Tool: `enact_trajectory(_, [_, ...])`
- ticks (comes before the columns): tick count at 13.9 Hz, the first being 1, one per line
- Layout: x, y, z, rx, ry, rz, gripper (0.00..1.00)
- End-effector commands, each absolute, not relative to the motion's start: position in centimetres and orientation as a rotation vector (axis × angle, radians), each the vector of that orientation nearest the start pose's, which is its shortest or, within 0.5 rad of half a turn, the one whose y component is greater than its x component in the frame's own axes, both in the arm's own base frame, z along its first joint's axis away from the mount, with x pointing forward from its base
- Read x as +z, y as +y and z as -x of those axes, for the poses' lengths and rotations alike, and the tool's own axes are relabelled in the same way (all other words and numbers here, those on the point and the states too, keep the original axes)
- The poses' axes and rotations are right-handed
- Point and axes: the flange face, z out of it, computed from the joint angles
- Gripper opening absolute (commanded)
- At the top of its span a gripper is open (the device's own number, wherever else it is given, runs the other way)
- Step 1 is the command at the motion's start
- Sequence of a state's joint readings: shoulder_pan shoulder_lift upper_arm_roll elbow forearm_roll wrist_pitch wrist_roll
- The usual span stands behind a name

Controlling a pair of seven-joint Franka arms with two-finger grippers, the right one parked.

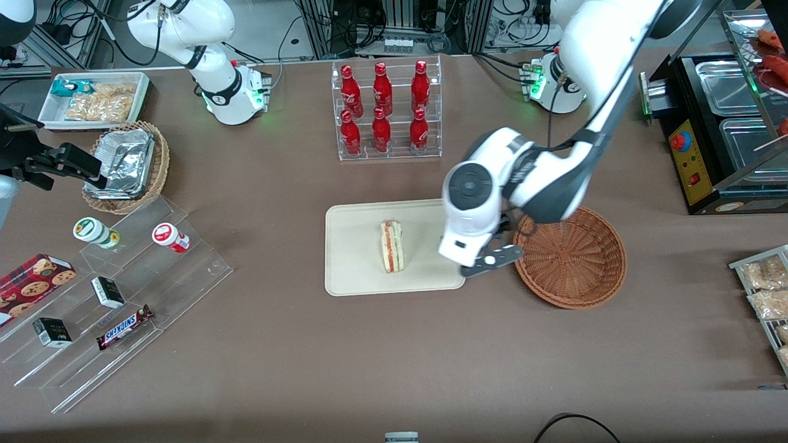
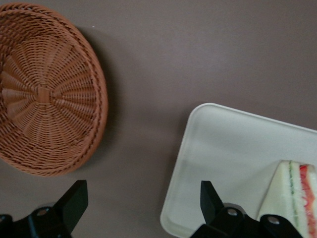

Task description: Place sandwich from basket to tray

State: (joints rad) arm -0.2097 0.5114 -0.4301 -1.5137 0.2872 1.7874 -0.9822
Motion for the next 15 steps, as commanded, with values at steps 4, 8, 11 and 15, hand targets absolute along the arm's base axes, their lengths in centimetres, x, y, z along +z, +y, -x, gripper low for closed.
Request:
enact_trajectory(4, [42.2,-23.9,-53.8,0.203,-0.270,2.955,1.00])
enact_trajectory(8, [44.3,-19.7,-52.4,0.237,-0.178,3.008,1.00])
enact_trajectory(11, [46.2,-17.3,-52.0,0.301,-0.107,3.025,1.00])
enact_trajectory(15, [48.4,-13.2,-51.5,0.380,-0.037,3.013,1.00])
